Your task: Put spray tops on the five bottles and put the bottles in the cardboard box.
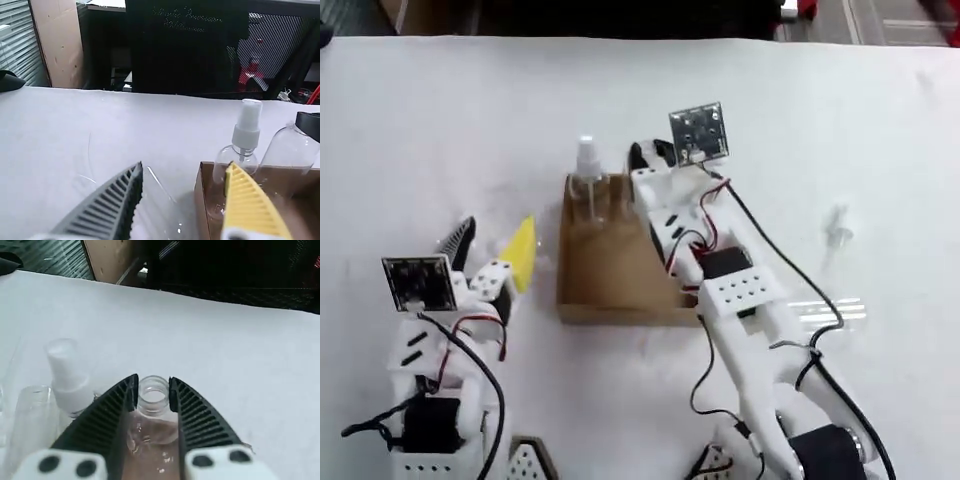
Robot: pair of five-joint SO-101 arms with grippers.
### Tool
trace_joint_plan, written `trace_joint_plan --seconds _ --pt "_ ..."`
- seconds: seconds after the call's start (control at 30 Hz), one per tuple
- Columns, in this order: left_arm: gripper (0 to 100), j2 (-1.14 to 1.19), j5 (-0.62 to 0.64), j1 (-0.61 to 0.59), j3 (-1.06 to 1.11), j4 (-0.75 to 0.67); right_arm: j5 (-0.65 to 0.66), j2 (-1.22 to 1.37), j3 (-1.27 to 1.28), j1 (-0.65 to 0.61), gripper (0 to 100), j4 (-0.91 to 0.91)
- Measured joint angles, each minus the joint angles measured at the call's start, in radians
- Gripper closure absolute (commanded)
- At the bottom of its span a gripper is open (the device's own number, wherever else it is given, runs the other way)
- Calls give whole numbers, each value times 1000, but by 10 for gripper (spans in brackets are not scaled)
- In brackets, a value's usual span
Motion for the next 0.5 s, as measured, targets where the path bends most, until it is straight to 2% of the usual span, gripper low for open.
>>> trace_joint_plan --seconds 0.5 --pt "751 0 0 0 0 0 0 0 84 0 982 -117"
